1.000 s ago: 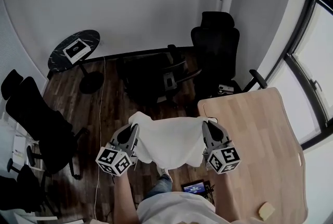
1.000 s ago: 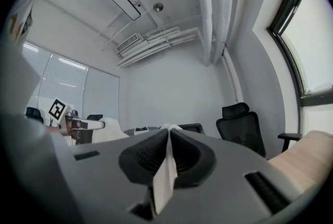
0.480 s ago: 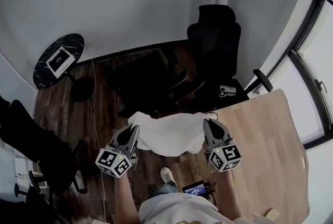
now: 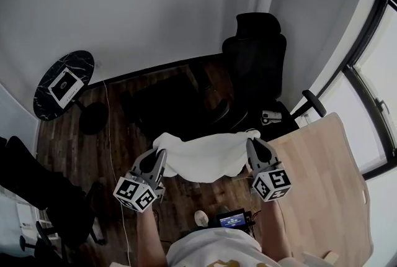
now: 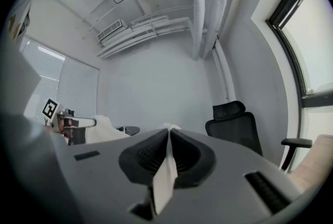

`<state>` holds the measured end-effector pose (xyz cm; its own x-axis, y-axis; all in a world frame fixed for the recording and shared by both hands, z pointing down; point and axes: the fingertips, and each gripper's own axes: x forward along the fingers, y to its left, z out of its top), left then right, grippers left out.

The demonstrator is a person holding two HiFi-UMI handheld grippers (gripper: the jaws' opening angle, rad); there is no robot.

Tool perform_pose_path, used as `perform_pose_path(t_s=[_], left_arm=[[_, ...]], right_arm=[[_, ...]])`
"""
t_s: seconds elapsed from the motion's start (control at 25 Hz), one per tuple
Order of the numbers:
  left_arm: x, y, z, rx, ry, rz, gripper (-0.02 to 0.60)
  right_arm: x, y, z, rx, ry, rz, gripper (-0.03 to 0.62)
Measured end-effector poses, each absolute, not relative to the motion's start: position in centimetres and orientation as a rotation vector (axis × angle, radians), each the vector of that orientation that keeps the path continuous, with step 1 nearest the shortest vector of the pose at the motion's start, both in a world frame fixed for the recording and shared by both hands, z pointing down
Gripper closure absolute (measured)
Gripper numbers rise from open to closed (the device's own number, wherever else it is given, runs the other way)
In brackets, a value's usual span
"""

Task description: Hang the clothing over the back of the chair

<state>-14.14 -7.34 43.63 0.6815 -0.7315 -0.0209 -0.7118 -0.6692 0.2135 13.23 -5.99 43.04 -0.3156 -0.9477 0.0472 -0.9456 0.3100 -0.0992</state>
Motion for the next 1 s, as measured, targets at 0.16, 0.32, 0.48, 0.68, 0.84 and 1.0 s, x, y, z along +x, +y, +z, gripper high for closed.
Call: perform_pose_path(t_s=[0.16, 0.32, 0.48, 0.68, 0.84, 1.0], left_arm=[[-14.0, -8.3, 43.4, 2.713, -1.173, -0.160, 0.549], [-14.9, -9.4, 43.1, 2.704, -1.193, -0.194, 0.549], [-14.5, -10.2, 43.0, 2.701, -1.195, -0.213, 0.549], [-14.5, -11.0, 43.0, 2.679, -1.235, -0.227, 0.549], [-15.2, -11.5, 43.6, 2.632, -1.249, -0.240, 0.549], [-15.0, -12.2, 43.3, 2.641, -1.267, -0.213, 0.549]], right_arm=[[13.3, -6.9, 42.6, -1.819, 2.521, -0.157, 0.574], [13.0, -7.9, 42.4, -1.806, 2.519, -0.144, 0.574], [13.3, -8.5, 42.5, -1.797, 2.513, -0.157, 0.574], [13.4, -9.3, 42.4, -1.782, 2.522, -0.154, 0.574], [13.7, -9.6, 42.7, -1.766, 2.495, -0.208, 0.574], [14.0, -10.4, 42.1, -1.750, 2.485, -0.209, 0.574]])
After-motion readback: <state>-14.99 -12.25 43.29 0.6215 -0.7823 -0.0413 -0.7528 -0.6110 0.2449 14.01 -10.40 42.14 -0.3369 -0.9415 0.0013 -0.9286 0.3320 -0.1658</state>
